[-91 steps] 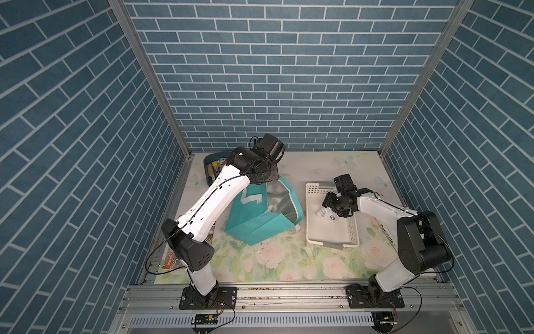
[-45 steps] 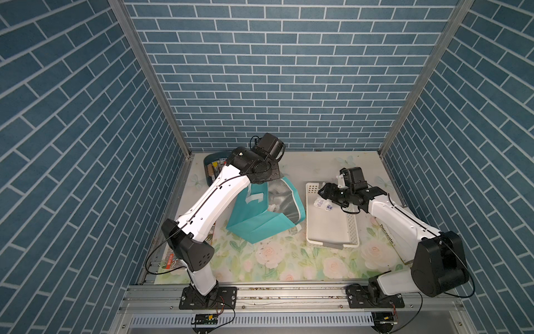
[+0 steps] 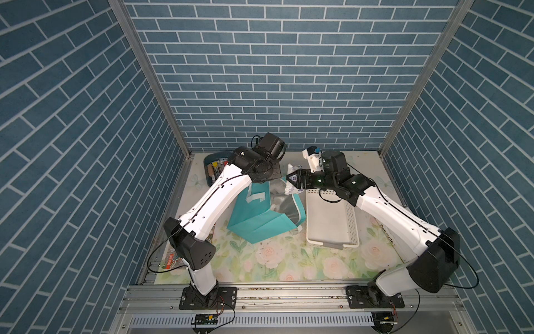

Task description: Place the ice pack in the delivery bag

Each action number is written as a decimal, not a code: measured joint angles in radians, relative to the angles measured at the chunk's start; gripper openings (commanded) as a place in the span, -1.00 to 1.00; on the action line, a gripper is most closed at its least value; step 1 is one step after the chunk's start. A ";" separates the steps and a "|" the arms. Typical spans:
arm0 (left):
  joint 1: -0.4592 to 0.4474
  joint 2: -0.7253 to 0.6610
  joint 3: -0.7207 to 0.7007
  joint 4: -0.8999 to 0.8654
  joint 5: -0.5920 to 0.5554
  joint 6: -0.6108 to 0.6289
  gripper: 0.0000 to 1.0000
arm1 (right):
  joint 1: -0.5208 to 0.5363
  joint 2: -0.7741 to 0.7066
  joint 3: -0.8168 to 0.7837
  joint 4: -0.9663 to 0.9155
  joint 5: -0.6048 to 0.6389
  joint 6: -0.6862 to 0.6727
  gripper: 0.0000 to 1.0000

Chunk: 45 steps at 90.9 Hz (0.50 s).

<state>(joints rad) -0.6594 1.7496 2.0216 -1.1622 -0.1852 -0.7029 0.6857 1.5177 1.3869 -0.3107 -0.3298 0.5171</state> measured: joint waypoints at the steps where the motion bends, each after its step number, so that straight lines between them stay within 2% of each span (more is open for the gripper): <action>1: 0.000 0.000 -0.001 0.001 0.000 0.000 -1.00 | 0.004 0.006 0.002 0.002 -0.001 -0.003 -0.72; 23: 0.000 -0.003 -0.026 0.026 0.000 0.000 -1.00 | 0.055 0.113 0.007 -0.001 -0.007 -0.068 -0.71; 45: 0.000 -0.015 -0.035 0.031 0.000 0.000 -1.00 | 0.113 0.185 0.010 0.042 -0.014 -0.108 -0.54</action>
<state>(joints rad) -0.6594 1.7348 1.9869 -1.1309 -0.1852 -0.7029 0.7982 1.7027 1.3964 -0.2691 -0.3443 0.4088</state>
